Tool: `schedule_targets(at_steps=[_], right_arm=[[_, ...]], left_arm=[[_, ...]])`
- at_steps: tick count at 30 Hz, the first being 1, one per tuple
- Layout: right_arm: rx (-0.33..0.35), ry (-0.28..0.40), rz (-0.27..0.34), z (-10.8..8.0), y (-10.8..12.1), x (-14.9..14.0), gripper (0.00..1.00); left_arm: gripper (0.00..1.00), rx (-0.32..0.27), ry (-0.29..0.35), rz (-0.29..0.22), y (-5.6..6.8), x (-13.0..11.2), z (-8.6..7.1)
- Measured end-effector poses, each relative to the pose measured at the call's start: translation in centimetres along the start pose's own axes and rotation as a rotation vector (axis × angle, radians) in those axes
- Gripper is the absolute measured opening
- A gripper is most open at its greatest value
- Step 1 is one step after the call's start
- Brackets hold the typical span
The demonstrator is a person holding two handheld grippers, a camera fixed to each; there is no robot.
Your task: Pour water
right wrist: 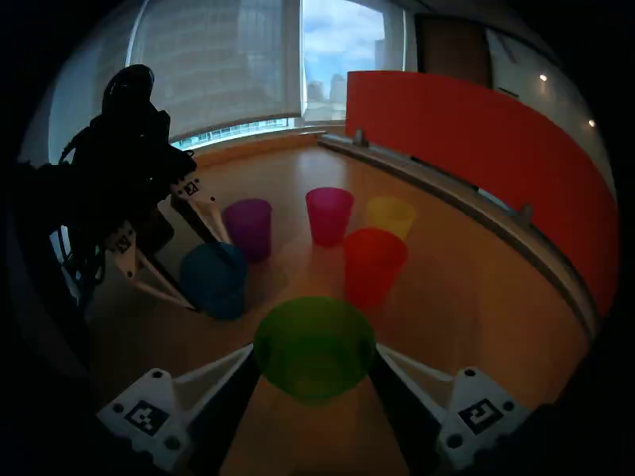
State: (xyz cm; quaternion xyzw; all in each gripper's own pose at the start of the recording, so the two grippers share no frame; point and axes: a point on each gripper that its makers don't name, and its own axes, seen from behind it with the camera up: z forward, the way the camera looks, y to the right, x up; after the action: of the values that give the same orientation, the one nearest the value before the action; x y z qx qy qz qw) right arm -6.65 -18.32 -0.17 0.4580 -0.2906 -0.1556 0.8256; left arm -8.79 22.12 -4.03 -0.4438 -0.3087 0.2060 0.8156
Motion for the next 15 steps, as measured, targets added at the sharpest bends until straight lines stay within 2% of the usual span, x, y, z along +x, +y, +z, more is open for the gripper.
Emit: schedule_targets(at_steps=[15], right_arm=[[-0.005, -0.011, 0.007, 0.4, 0.2, -0.8, 0.91]], left_arm=[[0.82, -0.003, -0.029, -0.003, 0.2, -1.3, 0.1]])
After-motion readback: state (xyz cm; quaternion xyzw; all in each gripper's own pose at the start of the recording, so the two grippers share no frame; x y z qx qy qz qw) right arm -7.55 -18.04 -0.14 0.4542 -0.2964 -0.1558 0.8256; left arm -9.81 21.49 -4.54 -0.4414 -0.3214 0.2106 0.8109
